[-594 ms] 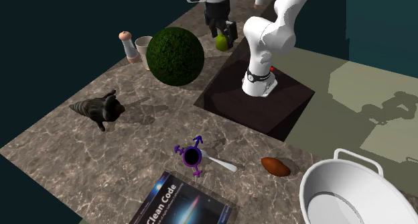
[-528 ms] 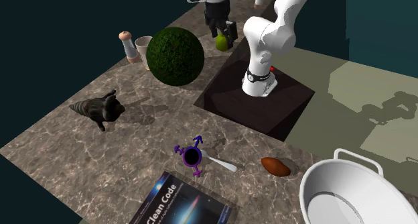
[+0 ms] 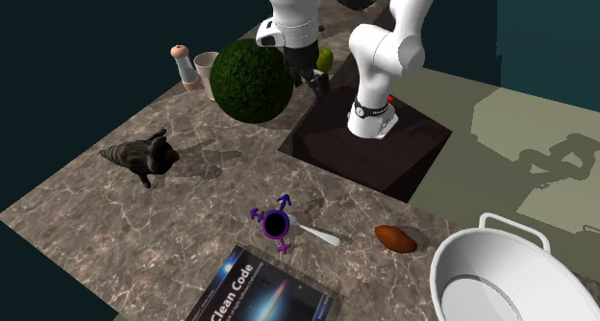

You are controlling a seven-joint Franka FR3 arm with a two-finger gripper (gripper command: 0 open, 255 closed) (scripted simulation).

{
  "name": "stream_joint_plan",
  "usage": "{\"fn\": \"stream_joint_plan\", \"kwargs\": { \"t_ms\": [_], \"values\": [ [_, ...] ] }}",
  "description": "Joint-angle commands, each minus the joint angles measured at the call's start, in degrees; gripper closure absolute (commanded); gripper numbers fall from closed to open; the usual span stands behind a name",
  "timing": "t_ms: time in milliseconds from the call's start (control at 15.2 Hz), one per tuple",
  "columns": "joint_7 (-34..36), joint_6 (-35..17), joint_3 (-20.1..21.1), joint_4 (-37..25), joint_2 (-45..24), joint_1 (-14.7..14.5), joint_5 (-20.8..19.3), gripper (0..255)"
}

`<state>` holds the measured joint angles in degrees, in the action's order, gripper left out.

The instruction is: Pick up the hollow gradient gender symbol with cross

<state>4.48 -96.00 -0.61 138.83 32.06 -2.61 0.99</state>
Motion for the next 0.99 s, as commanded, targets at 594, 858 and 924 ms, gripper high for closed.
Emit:
{"fn": "stream_joint_plan", "kwargs": {
  "t_ms": [594,858,924],
  "values": [
    [2.07,-17.41,3.85,-5.18,-21.86,-3.01,1.48,0],
    [2.98,-22.0,5.03,-9.33,-30.36,-3.94,1.16,0],
    [3.23,-22.99,5.28,-10.54,-32.51,-4.18,1.0,0]
  ]
}}
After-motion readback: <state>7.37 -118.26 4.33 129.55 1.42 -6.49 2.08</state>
